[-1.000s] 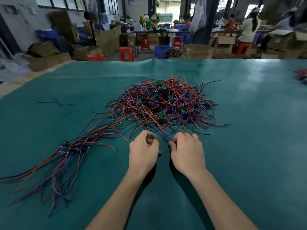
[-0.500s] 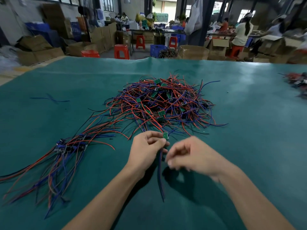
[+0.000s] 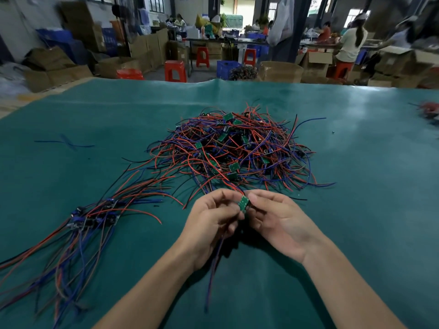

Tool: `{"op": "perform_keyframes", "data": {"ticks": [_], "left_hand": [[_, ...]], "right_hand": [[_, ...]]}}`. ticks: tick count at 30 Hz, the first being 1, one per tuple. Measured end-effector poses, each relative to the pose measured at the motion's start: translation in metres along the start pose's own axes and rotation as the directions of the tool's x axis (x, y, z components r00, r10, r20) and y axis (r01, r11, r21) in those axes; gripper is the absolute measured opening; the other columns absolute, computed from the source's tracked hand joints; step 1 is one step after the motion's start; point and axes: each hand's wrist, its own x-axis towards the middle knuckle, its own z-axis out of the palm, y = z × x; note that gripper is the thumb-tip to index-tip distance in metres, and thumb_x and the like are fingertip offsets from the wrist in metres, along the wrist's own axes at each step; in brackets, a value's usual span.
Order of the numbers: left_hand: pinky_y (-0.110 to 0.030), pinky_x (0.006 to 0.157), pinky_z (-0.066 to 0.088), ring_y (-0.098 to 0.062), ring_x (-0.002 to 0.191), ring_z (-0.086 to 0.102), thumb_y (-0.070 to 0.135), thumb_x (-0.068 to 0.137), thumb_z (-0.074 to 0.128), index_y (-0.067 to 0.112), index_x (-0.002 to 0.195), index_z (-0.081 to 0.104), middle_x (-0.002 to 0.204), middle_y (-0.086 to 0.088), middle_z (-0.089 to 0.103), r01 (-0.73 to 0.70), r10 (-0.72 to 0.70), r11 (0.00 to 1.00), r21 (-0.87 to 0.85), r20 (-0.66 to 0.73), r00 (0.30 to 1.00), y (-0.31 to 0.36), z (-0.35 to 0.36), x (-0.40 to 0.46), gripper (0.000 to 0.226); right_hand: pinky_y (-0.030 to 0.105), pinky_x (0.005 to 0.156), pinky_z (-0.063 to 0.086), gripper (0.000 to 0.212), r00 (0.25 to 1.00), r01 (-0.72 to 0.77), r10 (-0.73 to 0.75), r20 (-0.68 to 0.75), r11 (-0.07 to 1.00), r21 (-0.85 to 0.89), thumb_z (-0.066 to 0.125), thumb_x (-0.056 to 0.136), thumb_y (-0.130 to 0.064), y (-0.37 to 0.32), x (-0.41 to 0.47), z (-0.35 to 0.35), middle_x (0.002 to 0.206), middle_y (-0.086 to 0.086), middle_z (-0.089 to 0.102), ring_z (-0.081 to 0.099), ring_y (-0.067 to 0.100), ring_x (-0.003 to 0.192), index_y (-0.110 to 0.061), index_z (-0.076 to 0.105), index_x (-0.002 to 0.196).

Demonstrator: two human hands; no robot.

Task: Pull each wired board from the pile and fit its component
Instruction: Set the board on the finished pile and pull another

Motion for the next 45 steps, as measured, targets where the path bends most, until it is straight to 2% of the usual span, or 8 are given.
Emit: {"op": "perform_keyframes", "data": {"ticks": [7, 18, 22, 27, 34, 39, 42, 45], "left_hand": [[-0.018, 0.046, 0.034, -0.01, 0.042, 0.04, 0.001, 0.084, 0.061, 0.009, 0.096, 0.062, 0.067, -0.008, 0.059, 0.166, -0.13, 0.98, -0.114, 0.266, 0.955, 0.005, -0.001, -0.002, 0.015], [-0.017, 0.051, 0.044, -0.01, 0.052, 0.056, 0.02, 0.077, 0.08, 0.013, 0.08, 0.07, 0.07, -0.005, 0.068, -0.102, 0.079, 0.962, 0.252, 0.101, 0.992, -0.003, 0.004, -0.006, 0.012], [-0.016, 0.049, 0.043, -0.007, 0.05, 0.056, 0.026, 0.08, 0.072, 0.017, 0.071, 0.074, 0.066, -0.004, 0.069, -0.076, 0.065, 0.974, 0.214, 0.062, 0.996, -0.001, 0.001, -0.005, 0.013], [-0.016, 0.047, 0.038, -0.008, 0.046, 0.051, 0.03, 0.08, 0.072, 0.012, 0.079, 0.076, 0.062, -0.004, 0.066, -0.007, -0.012, 0.98, 0.199, 0.092, 0.996, 0.001, 0.001, -0.004, 0.018], [-0.019, 0.047, 0.035, -0.01, 0.045, 0.048, 0.03, 0.079, 0.072, 0.018, 0.071, 0.076, 0.062, -0.005, 0.064, 0.023, -0.057, 0.969, 0.248, 0.129, 0.99, 0.002, 0.002, -0.003, 0.016], [-0.014, 0.046, 0.04, -0.008, 0.046, 0.053, 0.02, 0.089, 0.067, 0.011, 0.082, 0.075, 0.063, -0.004, 0.065, 0.021, -0.026, 0.989, 0.144, 0.037, 0.999, 0.002, -0.001, 0.001, 0.014], [-0.015, 0.05, 0.045, -0.009, 0.051, 0.057, 0.019, 0.085, 0.066, 0.006, 0.089, 0.073, 0.067, -0.006, 0.067, 0.014, -0.015, 1.0, -0.013, -0.028, 1.0, 0.002, -0.003, 0.005, 0.016], [-0.015, 0.052, 0.047, -0.01, 0.053, 0.06, 0.023, 0.081, 0.066, 0.008, 0.084, 0.073, 0.07, -0.007, 0.069, 0.017, -0.017, 1.0, 0.004, 0.031, 0.999, 0.002, -0.002, 0.003, 0.016]], "right_hand": [[0.019, 0.048, 0.043, 0.015, 0.991, 0.119, -0.124, 0.055, 0.989, 0.084, 0.076, 0.068, -0.005, -0.003, -0.003, -0.001, 0.081, 0.009, 0.067, 0.056, 0.021, 0.063, -0.009, 0.075, 0.083], [0.019, 0.054, 0.051, 0.017, 0.939, 0.285, -0.295, -0.177, 0.955, -0.081, 0.078, 0.067, -0.009, 0.001, -0.002, 0.003, 0.078, 0.005, 0.07, 0.059, 0.009, 0.058, -0.007, 0.079, 0.084], [0.021, 0.068, 0.056, 0.021, 0.951, 0.28, -0.286, -0.114, 0.958, -0.066, 0.079, 0.067, -0.006, -0.001, -0.003, -0.003, 0.082, 0.011, 0.072, 0.067, 0.014, 0.068, -0.004, 0.08, 0.087], [0.022, 0.059, 0.055, 0.019, 0.928, 0.289, -0.328, -0.178, 0.933, -0.216, 0.082, 0.064, -0.02, -0.002, -0.003, -0.004, 0.078, 0.009, 0.073, 0.067, 0.019, 0.066, -0.007, 0.081, 0.078], [0.02, 0.051, 0.052, 0.017, 0.699, 0.425, -0.605, -0.38, 0.78, -0.46, 0.075, 0.085, 0.002, -0.018, 0.0, -0.026, 0.073, -0.001, 0.073, 0.06, 0.01, 0.053, -0.006, 0.073, 0.07], [0.023, 0.052, 0.049, 0.01, 0.385, 0.508, -0.579, -0.719, 0.783, -0.358, 0.067, 0.096, -0.007, -0.026, 0.003, -0.046, 0.073, -0.001, 0.065, 0.058, 0.006, 0.053, -0.013, 0.068, 0.087], [0.024, 0.046, 0.045, 0.023, 0.588, 0.357, -0.505, -0.632, 0.863, -0.357, 0.067, 0.098, -0.023, -0.01, 0.007, -0.031, 0.07, 0.003, 0.067, 0.057, 0.009, 0.053, -0.012, 0.07, 0.078], [0.019, 0.05, 0.047, 0.021, 0.831, 0.336, -0.523, -0.189, 0.743, -0.579, 0.072, 0.092, -0.031, 0.017, 0.004, 0.002, 0.069, -0.002, 0.071, 0.061, 0.004, 0.058, -0.013, 0.075, 0.082]]}}
